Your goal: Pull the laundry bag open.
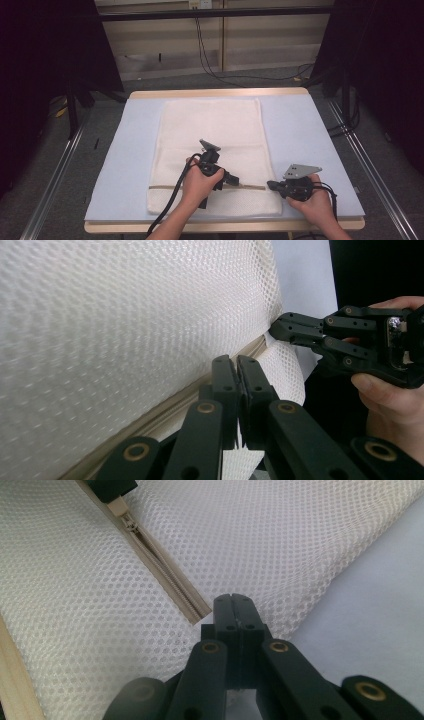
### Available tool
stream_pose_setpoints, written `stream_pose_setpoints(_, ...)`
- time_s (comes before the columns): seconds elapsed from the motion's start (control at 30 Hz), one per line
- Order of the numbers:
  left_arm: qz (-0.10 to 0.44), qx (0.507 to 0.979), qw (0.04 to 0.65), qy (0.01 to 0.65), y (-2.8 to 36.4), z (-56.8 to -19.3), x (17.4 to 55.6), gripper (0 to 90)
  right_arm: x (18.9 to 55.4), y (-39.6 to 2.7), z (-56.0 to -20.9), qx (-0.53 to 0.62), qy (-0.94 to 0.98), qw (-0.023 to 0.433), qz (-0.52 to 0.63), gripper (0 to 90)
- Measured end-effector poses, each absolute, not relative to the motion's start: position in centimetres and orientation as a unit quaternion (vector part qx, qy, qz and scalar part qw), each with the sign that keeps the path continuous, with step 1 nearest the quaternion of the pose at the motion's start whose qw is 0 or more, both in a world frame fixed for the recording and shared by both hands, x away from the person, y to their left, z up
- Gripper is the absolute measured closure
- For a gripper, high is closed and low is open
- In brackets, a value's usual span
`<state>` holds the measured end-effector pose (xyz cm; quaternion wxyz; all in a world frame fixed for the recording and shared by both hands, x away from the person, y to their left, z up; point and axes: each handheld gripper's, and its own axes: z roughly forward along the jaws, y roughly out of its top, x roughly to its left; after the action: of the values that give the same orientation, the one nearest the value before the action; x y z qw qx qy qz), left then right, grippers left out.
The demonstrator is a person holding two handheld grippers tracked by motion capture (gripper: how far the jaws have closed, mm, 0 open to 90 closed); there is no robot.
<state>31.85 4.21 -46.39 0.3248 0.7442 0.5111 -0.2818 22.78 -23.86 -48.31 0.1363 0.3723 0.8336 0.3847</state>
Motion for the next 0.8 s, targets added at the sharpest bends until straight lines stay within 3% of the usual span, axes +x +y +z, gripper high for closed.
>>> stream_pose_setpoints(0.8, -0.277, 0.740, 0.326, 0.519, 7.2, -46.1, 32.0, 87.9, 22.8, -23.9, -48.3, 0.375, 0.833, 0.134, 0.384, 90.0)
